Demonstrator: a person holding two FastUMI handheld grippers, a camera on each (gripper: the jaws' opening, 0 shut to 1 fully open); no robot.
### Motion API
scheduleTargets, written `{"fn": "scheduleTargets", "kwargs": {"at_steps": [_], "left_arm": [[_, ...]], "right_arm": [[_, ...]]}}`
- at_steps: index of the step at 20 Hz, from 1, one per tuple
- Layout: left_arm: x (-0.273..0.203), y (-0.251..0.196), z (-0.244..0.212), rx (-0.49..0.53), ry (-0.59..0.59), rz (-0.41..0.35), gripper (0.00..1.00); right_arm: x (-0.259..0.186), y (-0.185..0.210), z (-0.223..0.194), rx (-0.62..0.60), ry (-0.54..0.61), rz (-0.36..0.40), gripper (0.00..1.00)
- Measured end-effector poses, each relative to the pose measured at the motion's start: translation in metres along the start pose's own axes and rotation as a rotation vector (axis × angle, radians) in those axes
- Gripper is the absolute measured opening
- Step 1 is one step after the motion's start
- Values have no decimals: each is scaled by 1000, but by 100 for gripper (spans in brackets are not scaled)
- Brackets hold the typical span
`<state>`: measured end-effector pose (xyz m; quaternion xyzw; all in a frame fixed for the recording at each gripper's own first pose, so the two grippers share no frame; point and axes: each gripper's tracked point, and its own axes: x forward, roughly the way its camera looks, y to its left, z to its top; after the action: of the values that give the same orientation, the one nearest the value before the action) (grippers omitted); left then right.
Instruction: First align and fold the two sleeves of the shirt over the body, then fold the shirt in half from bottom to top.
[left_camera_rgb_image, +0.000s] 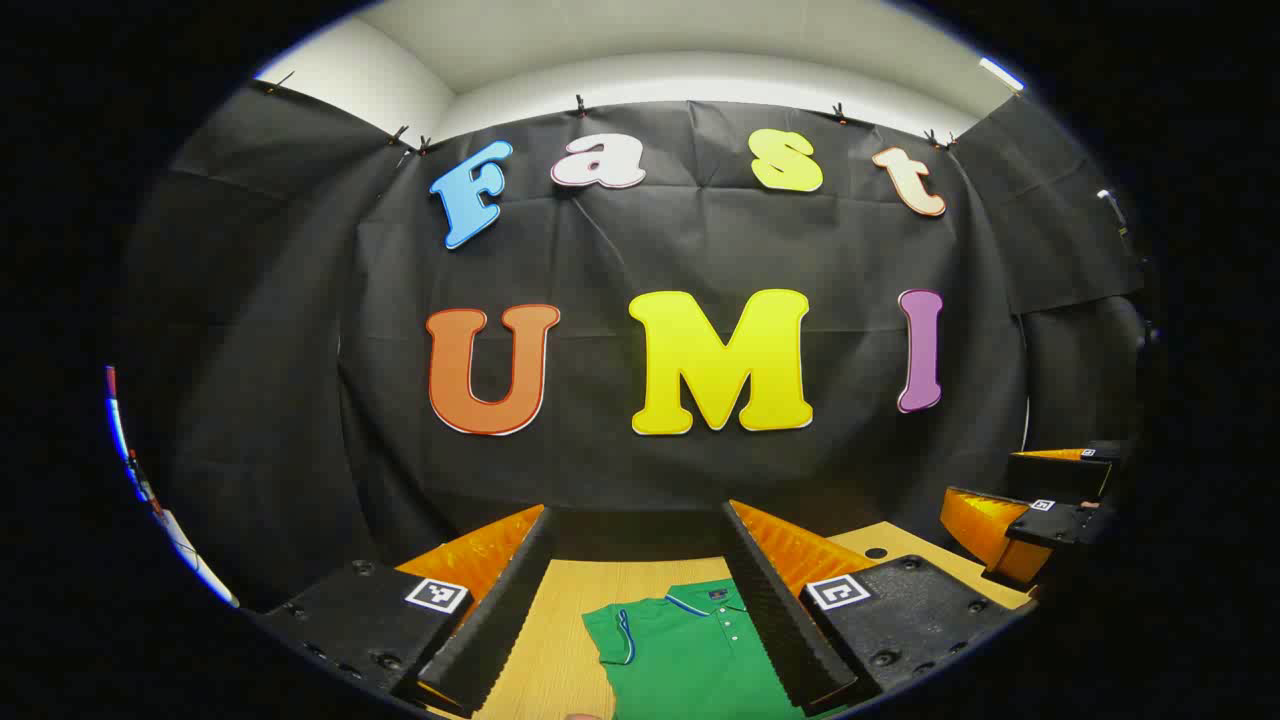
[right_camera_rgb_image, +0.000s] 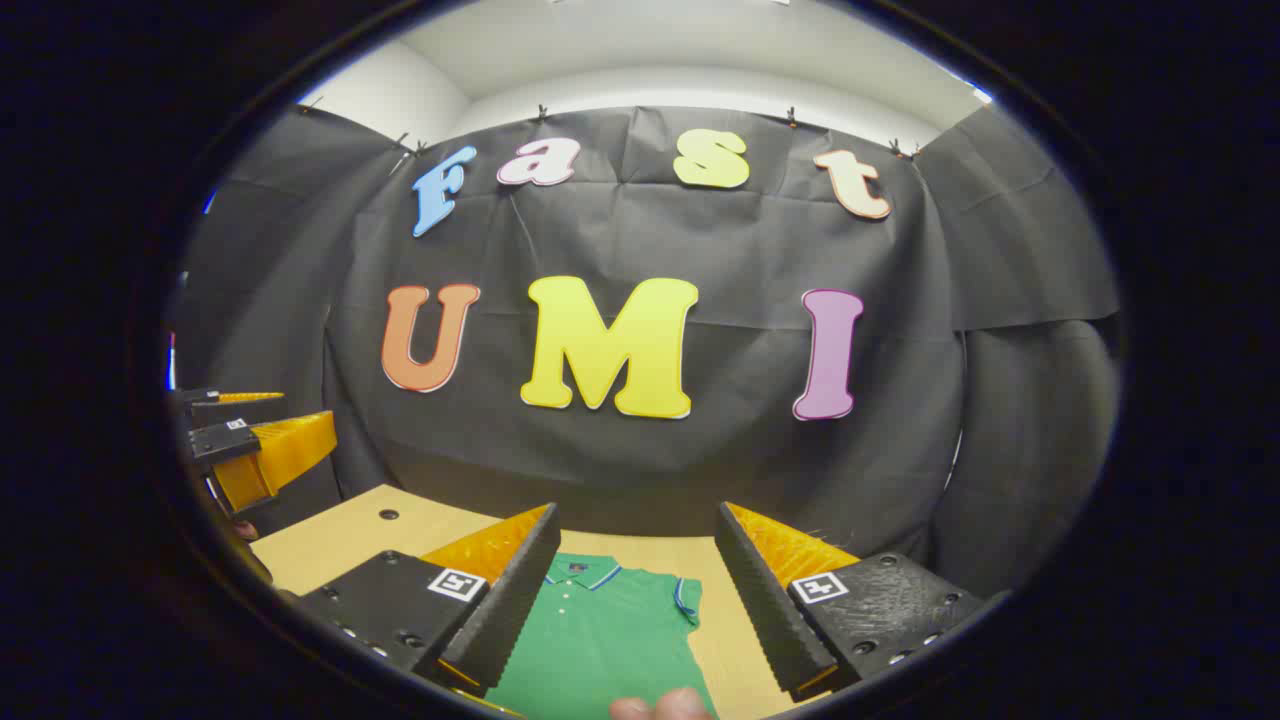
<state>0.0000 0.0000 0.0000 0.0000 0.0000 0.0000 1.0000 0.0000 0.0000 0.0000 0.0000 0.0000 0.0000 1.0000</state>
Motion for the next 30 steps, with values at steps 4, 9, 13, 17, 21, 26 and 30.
{"fn": "scheduleTargets", "kwargs": {"at_steps": [4,9,13,17,21,26,30], "left_arm": [[4,-2,-3,-1,10,13,100],[4,-5,-3,-1,11,24,100],[3,-4,-4,-3,14,34,100],[4,-4,-3,5,13,41,100],[9,-4,-7,-1,23,50,100],[20,-7,-8,5,25,71,100],[27,-4,-13,14,44,101,100]], "right_arm": [[1,-6,-1,6,3,-5,96],[7,-19,-10,7,24,-11,96],[15,-22,-21,-8,56,-6,95],[24,-30,-36,-11,98,-7,95],[43,-38,-61,-26,152,7,97],[86,-49,-113,-78,245,34,95],[127,-55,-159,-62,360,66,95]]}}
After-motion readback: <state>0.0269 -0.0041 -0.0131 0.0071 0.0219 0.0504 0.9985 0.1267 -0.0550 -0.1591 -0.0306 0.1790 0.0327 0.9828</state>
